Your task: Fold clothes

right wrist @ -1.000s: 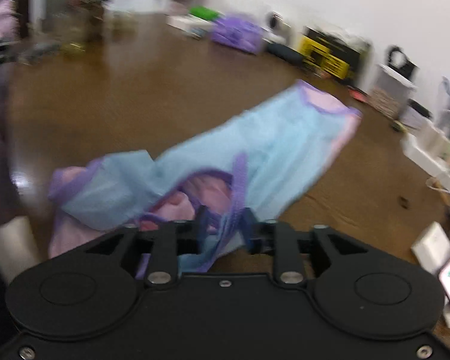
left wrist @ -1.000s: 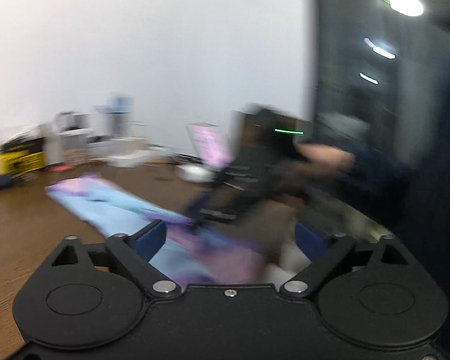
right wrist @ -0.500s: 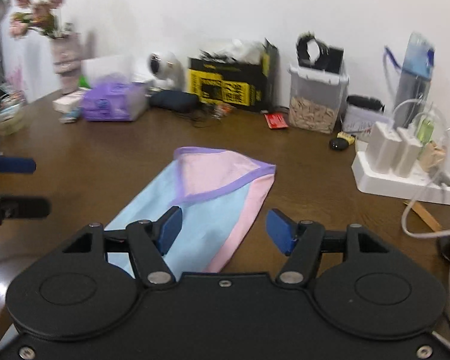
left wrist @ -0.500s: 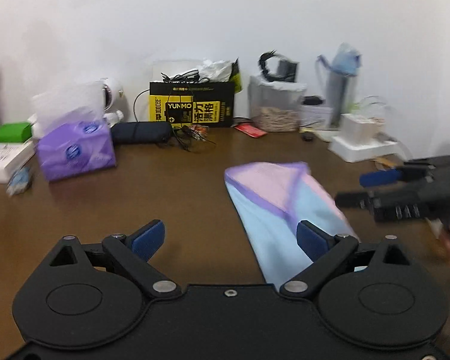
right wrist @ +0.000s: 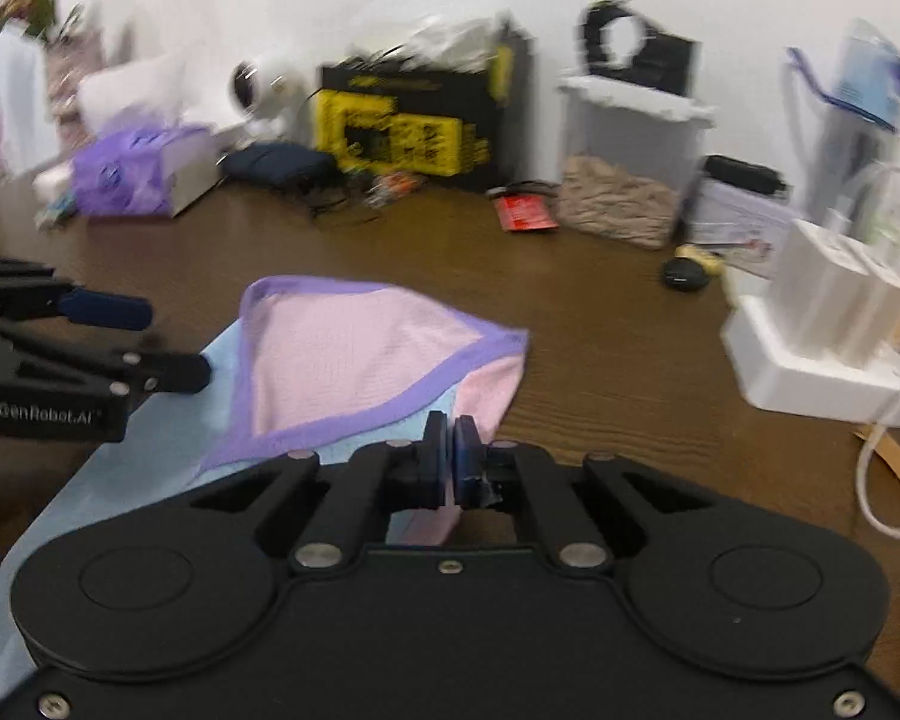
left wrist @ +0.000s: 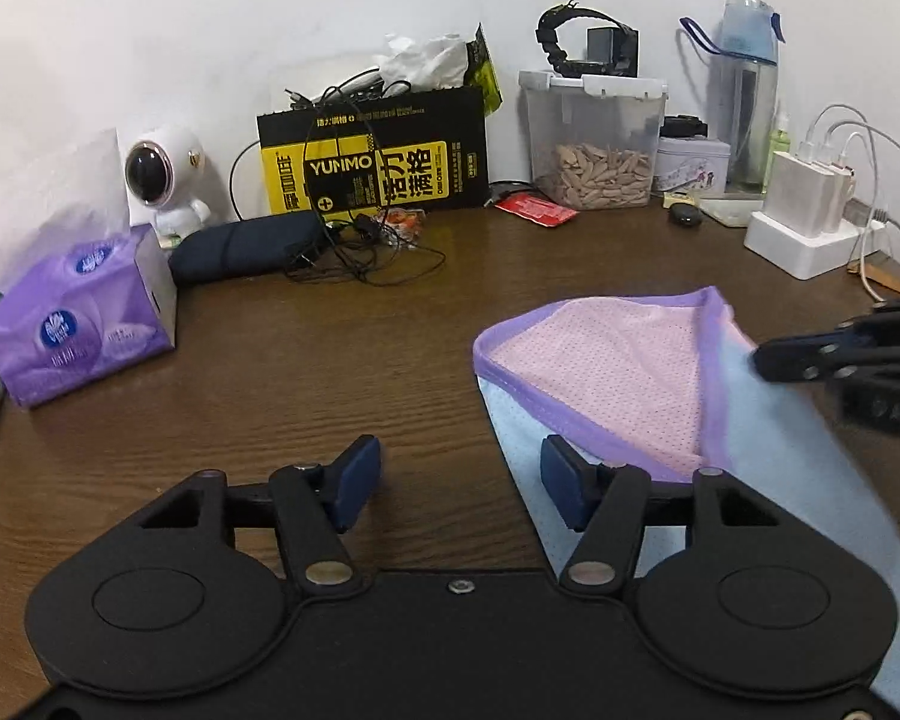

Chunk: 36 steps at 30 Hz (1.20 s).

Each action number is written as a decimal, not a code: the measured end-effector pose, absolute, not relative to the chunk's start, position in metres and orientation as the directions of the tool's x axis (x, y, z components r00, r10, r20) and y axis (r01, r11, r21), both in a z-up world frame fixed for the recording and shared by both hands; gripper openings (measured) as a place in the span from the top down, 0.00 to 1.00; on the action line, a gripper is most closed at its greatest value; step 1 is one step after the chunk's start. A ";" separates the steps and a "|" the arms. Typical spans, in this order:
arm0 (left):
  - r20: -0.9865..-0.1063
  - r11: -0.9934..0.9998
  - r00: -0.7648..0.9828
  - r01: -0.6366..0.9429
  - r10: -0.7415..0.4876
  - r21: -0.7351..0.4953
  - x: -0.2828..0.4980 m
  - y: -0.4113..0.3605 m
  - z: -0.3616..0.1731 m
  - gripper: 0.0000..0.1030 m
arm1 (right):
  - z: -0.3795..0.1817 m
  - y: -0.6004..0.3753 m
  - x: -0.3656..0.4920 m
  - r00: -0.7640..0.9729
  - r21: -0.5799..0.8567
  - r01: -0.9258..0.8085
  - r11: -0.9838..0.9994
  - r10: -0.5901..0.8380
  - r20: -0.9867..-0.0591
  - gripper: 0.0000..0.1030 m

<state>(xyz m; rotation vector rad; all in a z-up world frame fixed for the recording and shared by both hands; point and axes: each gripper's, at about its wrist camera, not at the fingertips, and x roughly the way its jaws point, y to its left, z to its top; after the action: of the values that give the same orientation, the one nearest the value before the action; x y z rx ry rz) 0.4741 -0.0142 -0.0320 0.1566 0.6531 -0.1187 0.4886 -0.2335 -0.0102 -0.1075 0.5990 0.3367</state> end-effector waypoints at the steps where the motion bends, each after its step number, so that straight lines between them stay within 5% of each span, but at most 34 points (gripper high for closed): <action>1: -0.607 0.980 0.793 0.162 -0.058 0.118 0.473 -0.015 -0.033 0.43 | -0.011 -0.237 0.488 0.777 -0.003 -0.330 0.944 0.269 -0.569 0.96; 4: -0.593 0.976 0.803 0.169 -0.055 0.139 0.472 -0.018 -0.034 0.43 | -0.010 -0.243 0.488 0.785 -0.005 -0.307 0.952 0.251 -0.566 0.94; 6: -0.595 0.977 0.801 0.172 -0.066 0.123 0.473 -0.015 -0.034 0.43 | -0.009 -0.242 0.489 0.784 -0.005 -0.309 0.951 0.251 -0.567 0.75; 9: -0.601 0.980 0.795 0.176 -0.085 0.095 0.476 -0.010 -0.034 0.42 | -0.004 -0.241 0.483 0.802 0.000 -0.314 0.949 0.266 -0.535 0.64; 13: -0.604 0.981 0.792 0.176 -0.091 0.084 0.477 -0.008 -0.034 0.42 | -0.010 -0.240 0.489 0.787 0.010 -0.328 0.945 0.279 -0.551 0.65; 17: -0.600 0.979 0.796 0.177 -0.083 0.099 0.477 -0.011 -0.035 0.41 | -0.012 -0.239 0.496 0.766 0.005 -0.336 0.942 0.276 -0.580 0.96; 22: -0.600 0.980 0.796 0.172 -0.080 0.098 0.477 -0.011 -0.035 0.41 | -0.012 -0.249 0.500 0.777 0.010 -0.277 0.961 0.230 -0.586 0.94; 26: -0.604 0.979 0.795 0.162 -0.056 0.122 0.474 -0.013 -0.027 0.42 | 0.003 -0.250 0.476 0.781 0.024 -0.316 0.948 0.274 -0.561 0.67; 28: -0.562 0.980 0.822 0.171 -0.086 0.101 0.458 -0.006 -0.004 0.42 | 0.017 -0.249 0.456 0.785 0.017 -0.354 0.935 0.306 -0.539 0.63; 32: -0.502 0.971 0.841 0.240 -0.202 0.011 0.407 0.018 0.031 0.26 | 0.041 -0.244 0.406 0.760 0.013 -0.463 0.886 0.404 -0.508 0.40; 36: -0.579 0.946 0.773 0.325 -0.259 0.011 0.362 0.025 0.014 0.26 | 0.033 -0.227 0.342 0.679 -0.003 -0.587 0.809 0.491 -0.546 0.40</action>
<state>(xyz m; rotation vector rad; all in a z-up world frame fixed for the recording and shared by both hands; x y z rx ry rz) 0.3618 0.0245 0.0140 0.1127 0.6102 -0.3170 0.3424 -0.2267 0.0329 -0.1839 0.5576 0.6089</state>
